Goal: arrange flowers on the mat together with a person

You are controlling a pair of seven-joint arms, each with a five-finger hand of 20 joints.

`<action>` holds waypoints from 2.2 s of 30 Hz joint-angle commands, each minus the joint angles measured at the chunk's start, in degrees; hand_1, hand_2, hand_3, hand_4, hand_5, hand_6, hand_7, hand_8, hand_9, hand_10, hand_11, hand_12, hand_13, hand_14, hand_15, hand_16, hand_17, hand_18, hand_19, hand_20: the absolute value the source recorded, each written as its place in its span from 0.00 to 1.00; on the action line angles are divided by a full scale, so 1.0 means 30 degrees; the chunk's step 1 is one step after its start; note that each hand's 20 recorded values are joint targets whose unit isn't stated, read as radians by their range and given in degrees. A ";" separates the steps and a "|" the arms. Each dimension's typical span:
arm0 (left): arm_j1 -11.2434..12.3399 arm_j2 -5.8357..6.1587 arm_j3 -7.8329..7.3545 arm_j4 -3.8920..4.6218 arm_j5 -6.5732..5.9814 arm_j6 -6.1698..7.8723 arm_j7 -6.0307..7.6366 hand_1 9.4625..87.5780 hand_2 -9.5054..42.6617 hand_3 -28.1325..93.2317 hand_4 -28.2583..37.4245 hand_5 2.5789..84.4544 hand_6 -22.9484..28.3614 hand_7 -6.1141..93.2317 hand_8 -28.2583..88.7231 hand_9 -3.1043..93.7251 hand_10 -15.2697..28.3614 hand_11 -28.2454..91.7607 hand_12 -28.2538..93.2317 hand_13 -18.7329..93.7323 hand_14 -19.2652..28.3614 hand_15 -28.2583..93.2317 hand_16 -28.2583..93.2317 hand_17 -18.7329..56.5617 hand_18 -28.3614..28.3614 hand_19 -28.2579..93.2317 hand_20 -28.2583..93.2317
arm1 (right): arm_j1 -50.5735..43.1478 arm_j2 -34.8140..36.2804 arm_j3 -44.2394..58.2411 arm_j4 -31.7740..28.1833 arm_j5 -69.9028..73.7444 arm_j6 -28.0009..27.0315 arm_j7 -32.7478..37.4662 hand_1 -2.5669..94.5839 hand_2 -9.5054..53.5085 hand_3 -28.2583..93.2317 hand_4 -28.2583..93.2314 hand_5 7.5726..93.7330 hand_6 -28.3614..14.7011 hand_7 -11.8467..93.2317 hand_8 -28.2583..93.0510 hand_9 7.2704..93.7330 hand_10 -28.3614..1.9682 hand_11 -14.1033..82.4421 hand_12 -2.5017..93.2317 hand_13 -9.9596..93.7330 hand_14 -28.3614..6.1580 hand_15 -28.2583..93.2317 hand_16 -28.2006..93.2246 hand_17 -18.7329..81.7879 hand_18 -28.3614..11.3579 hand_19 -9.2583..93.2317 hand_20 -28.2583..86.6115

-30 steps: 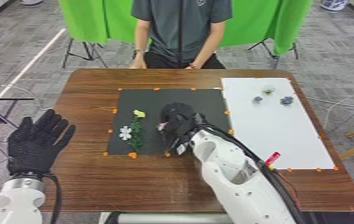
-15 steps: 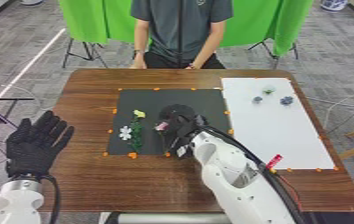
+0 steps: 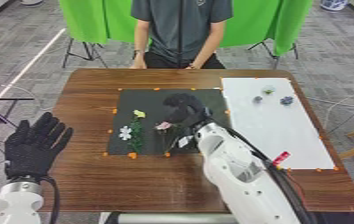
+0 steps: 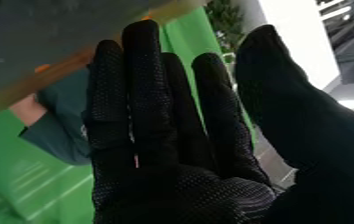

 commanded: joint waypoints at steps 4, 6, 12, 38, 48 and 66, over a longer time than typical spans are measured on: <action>0.0351 -0.0455 -0.0178 -0.0071 -0.0028 -0.0241 0.0025 0.28 0.42 0.84 0.02 0.66 0.61 0.30 0.17 0.60 0.72 0.47 0.40 0.55 0.79 0.68 0.25 0.25 0.83 0.58 0.46 | -0.1574 0.0688 0.4285 -0.3986 1.2326 -0.1423 0.0253 0.41 0.13 0.90 0.02 0.45 0.52 0.28 0.13 0.44 0.38 0.29 0.18 0.53 0.44 0.56 0.35 0.44 0.27 0.73 0.39; 0.0481 -0.0388 -0.0230 -0.0178 0.0025 -0.0134 0.0209 0.28 0.42 0.84 0.02 0.66 0.61 0.30 0.17 0.60 0.72 0.47 0.40 0.55 0.78 0.68 0.25 0.25 0.83 0.58 0.46 | -0.2379 0.1313 0.4800 -0.4376 1.4066 -0.0066 -0.0307 0.39 0.17 0.89 0.02 0.43 0.50 0.28 0.13 0.42 0.38 0.28 0.17 0.51 0.41 0.55 0.35 0.41 0.26 0.71 0.38; 0.0695 -0.0474 -0.0444 -0.0381 0.0099 -0.0040 0.0358 0.28 0.43 0.83 0.01 0.66 0.61 0.30 0.17 0.60 0.72 0.47 0.40 0.55 0.78 0.68 0.25 0.25 0.83 0.58 0.47 | -0.4972 0.2005 0.8530 -0.5065 1.8980 -0.1019 -0.0810 0.36 0.24 0.89 0.02 0.45 0.52 0.28 0.13 0.41 0.42 0.27 0.16 0.46 0.39 0.50 0.34 0.37 0.25 0.64 0.36; -0.0151 -0.0050 -0.0279 -0.0044 -0.0173 -0.0059 0.0526 0.28 0.43 0.83 0.01 0.66 0.61 0.30 0.17 0.60 0.72 0.47 0.40 0.55 0.79 0.68 0.25 0.25 0.83 0.58 0.47 | -0.8981 0.2228 1.2886 -0.7681 2.2398 0.2550 -0.0965 0.33 0.29 0.88 0.03 0.47 0.53 0.27 0.14 0.40 0.44 0.27 0.16 0.45 0.37 0.48 0.36 0.35 0.23 0.66 0.41; -0.0235 -0.0172 0.0025 -0.0065 -0.0137 -0.0007 0.0556 0.28 0.43 0.83 0.01 0.66 0.61 0.30 0.17 0.60 0.72 0.47 0.40 0.55 0.79 0.68 0.25 0.25 0.83 0.58 0.47 | -0.9259 0.2218 1.3281 -0.8034 2.2058 0.2323 -0.0888 0.34 0.25 0.89 0.03 0.49 0.53 0.29 0.13 0.40 0.45 0.27 0.16 0.45 0.38 0.49 0.35 0.35 0.23 0.66 0.42; -0.0595 0.0064 0.0285 0.0146 -0.0170 0.0036 0.0174 0.28 0.43 0.83 0.02 0.67 0.61 0.31 0.17 0.60 0.72 0.47 0.40 0.55 0.79 0.68 0.25 0.25 0.83 0.58 0.47 | -0.9628 0.2616 1.3556 -0.8310 2.1963 0.2721 -0.0764 0.36 0.20 0.89 0.03 0.49 0.54 0.30 0.12 0.40 0.46 0.28 0.16 0.45 0.39 0.50 0.35 0.35 0.24 0.66 0.42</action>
